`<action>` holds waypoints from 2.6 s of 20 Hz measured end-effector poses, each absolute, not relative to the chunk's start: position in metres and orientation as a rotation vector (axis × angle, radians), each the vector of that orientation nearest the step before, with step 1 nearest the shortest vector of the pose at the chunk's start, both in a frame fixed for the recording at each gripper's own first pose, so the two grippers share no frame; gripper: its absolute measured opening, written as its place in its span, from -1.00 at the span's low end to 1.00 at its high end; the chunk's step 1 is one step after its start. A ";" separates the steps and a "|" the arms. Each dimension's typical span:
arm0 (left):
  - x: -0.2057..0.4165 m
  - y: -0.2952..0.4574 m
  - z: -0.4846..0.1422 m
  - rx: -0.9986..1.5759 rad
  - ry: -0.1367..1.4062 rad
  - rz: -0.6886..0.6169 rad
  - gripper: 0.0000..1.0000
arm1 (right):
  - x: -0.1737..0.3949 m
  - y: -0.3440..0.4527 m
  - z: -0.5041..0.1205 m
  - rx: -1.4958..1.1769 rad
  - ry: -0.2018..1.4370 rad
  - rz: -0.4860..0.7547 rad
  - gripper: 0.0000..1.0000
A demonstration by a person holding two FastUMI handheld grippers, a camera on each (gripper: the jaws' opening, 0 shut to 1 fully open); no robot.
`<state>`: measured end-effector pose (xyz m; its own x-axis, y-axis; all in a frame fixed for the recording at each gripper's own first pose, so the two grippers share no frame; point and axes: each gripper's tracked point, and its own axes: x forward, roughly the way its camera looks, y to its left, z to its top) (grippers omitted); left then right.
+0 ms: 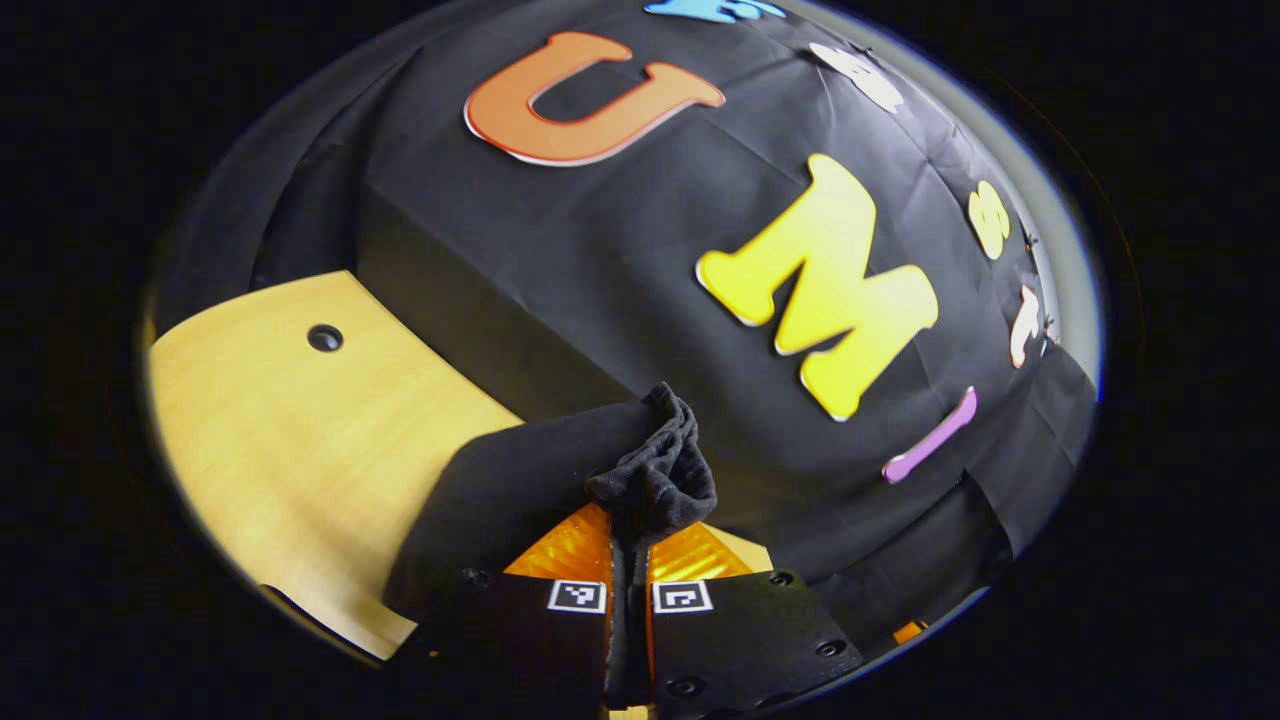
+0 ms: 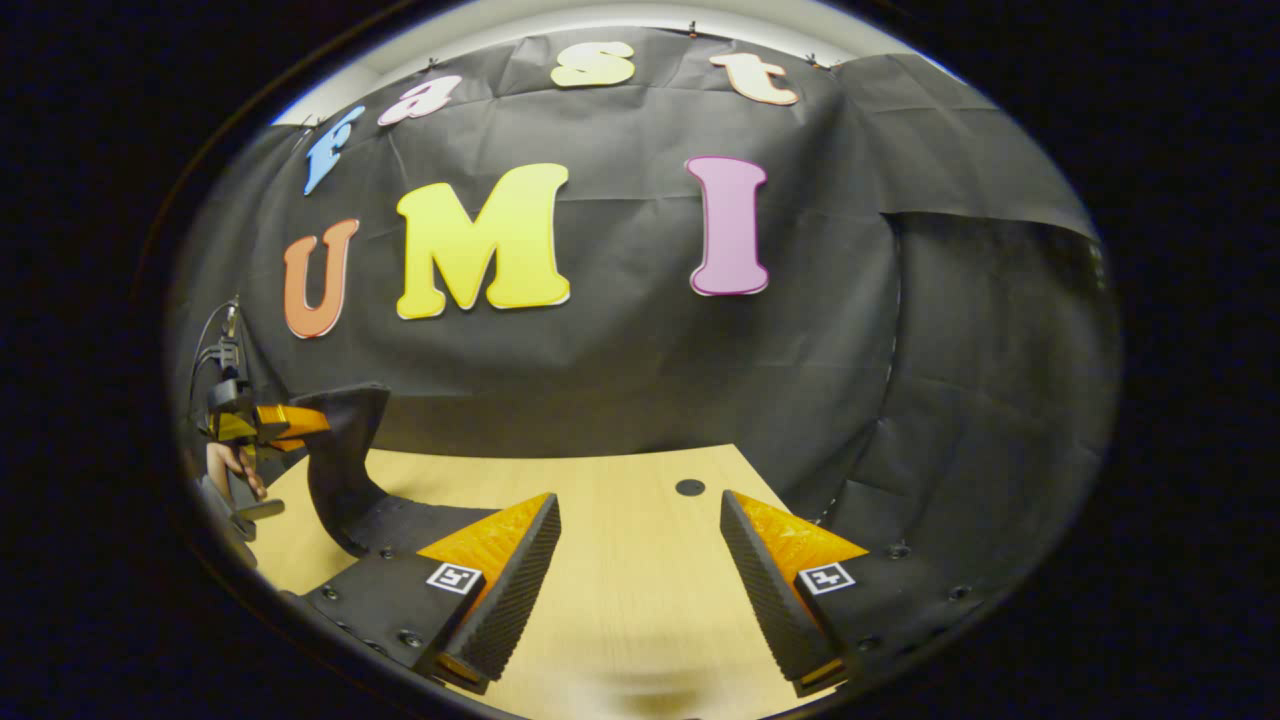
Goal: Grasp the waist and the cuffs of the jeans and fold them to make the two legs overlap; first hold the waist and fold one-third of the jeans toward the cuffs, then hold the cuffs and fold the remaining one-third in the same direction to finish folding.
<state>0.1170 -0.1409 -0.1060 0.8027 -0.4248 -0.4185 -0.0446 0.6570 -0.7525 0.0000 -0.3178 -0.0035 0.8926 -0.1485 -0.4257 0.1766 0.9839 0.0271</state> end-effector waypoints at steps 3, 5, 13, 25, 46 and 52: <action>0.103 -0.184 -0.124 -0.745 0.671 -0.281 -0.93 | -0.009 -0.328 0.000 0.072 0.430 -0.204 0.97; 0.093 -0.214 -0.136 -0.696 0.713 -0.328 -0.93 | -0.020 -0.338 -0.002 0.074 0.438 -0.224 0.97; 0.031 -0.286 -0.221 -0.321 0.854 -0.423 -0.93 | -0.047 -0.365 -0.001 0.088 0.451 -0.282 0.97; 0.023 -0.299 -0.248 -0.123 0.852 -0.533 1.00 | -0.048 -0.364 0.005 0.064 0.454 -0.280 0.97; 0.091 -0.101 -0.011 -0.174 0.278 -0.200 0.99 | 0.067 -0.170 0.048 0.106 0.279 0.051 0.97; 0.072 -0.081 -0.007 -0.195 0.281 -0.180 0.99 | 0.063 -0.146 0.067 0.063 0.213 0.081 0.97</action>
